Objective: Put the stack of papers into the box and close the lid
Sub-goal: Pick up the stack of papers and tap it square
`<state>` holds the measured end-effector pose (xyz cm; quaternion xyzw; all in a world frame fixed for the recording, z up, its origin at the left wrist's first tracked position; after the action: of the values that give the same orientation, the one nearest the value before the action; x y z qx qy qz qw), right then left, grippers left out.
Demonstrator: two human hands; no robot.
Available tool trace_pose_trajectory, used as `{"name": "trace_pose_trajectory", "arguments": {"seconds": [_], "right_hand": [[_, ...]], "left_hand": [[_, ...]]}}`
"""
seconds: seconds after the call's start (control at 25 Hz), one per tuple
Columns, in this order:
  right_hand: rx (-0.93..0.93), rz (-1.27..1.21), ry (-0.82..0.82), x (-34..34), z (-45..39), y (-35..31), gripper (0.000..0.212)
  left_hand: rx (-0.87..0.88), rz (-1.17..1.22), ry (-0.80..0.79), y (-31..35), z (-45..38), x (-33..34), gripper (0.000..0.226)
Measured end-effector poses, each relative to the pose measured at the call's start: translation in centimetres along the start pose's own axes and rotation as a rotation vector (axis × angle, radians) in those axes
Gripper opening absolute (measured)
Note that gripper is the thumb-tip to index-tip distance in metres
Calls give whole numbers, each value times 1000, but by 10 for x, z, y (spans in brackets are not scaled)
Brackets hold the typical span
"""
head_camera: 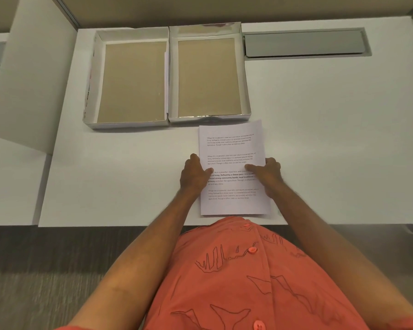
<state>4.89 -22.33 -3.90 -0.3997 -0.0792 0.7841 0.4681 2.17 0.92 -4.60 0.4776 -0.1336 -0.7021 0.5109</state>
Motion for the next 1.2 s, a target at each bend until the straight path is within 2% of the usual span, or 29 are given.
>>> {"name": "trace_pose_trajectory", "arguments": {"seconds": [0.08, 0.24, 0.32, 0.48, 0.68, 0.8, 0.88, 0.96, 1.0, 1.12, 1.2], "right_hand": [[14, -255, -96, -11, -3, -3, 22], [90, -410, -171, -24, 0, -4, 5], [52, -421, -215, -23, -1, -3, 12], [-53, -292, -295, -23, 1, -12, 24], [-267, -52, -48, -14, 18, -17, 28], [-338, -20, 16, -12, 33, -17, 29], [-382, -56, -8, -18, 40, -18, 28], [-437, -116, -76, -29, 45, -16, 28], [-463, -151, -114, -33, 49, -14, 29], [-520, -250, -161, -44, 58, -9, 34], [-546, -338, -151, -52, 64, -9, 36]], "left_hand": [[2, -1, -2, 0, -1, -1, 46], [7, 6, -1, 1, 0, -1, 45], [8, 9, -3, 2, 1, -2, 45], [13, 10, -7, 2, 1, -2, 45], [11, 40, -4, 1, 2, -2, 43], [12, 74, 2, -2, 1, 0, 46], [-29, 245, 8, -2, 3, -3, 63], [-111, 620, -53, 3, 8, -13, 86], [-123, 788, -125, 7, 11, -20, 88], [2, 955, -335, 25, 21, -41, 57], [101, 953, -330, 39, 35, -52, 43]]}}
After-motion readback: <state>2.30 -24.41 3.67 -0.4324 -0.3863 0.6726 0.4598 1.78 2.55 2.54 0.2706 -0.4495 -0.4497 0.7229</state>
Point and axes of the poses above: each hand's wrist, its own z-axis away from the middle knuckle, its own x-axis out of the palm, y = z × x, the point moved 2 cm from there along -z, towards the middle knuckle, and after that the axes turned 15 degrees about z, right-handed, at the moved point
